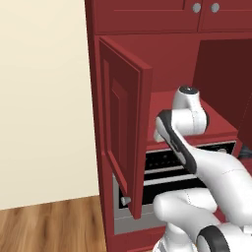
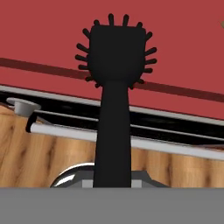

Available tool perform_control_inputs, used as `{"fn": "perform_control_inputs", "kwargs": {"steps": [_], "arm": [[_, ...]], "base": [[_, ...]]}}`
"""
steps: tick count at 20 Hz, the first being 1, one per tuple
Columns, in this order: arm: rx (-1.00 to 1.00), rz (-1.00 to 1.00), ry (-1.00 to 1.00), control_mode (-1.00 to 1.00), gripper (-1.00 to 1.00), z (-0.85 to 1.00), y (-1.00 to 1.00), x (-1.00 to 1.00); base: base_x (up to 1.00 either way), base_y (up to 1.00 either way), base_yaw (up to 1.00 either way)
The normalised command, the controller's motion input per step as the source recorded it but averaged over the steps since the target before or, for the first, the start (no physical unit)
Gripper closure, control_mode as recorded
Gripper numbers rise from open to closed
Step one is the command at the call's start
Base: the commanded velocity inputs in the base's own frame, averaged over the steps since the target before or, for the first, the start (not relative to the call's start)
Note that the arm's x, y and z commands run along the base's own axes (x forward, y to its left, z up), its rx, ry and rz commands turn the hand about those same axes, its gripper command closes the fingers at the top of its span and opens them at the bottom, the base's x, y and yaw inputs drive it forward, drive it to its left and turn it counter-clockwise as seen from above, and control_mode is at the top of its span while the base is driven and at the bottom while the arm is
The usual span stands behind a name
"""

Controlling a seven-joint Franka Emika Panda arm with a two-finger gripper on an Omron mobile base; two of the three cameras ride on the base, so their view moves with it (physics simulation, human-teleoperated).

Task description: Locate and retrieve the dish brush and sponge from the cabinet. Place them next to the sink.

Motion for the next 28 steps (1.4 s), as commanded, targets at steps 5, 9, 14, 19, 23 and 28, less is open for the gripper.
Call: {"fn": "perform_control_inputs", "kwargs": {"steps": [5,9,14,19,23,28], "arm": [[0.01,-0.12,-0.01,-1.00,1.00,0.14,0.02,-0.52],[0.00,-0.01,0.00,-1.00,1.00,0.00,0.00,-0.03],[0.00,0.00,0.00,-1.00,1.00,0.00,0.00,-0.09],[0.00,0.00,0.00,1.00,1.00,0.00,0.00,0.00],[0.00,0.00,0.00,1.00,1.00,0.00,0.00,0.00],[0.00,0.00,0.00,1.00,1.00,0.00,0.00,0.00]], "base": [[0.00,0.00,0.00],[0.00,0.00,0.00],[0.00,0.00,0.00],[-0.55,-0.02,-0.05],[-0.59,-0.01,-0.07],[-0.45,0.00,-0.06]]}}
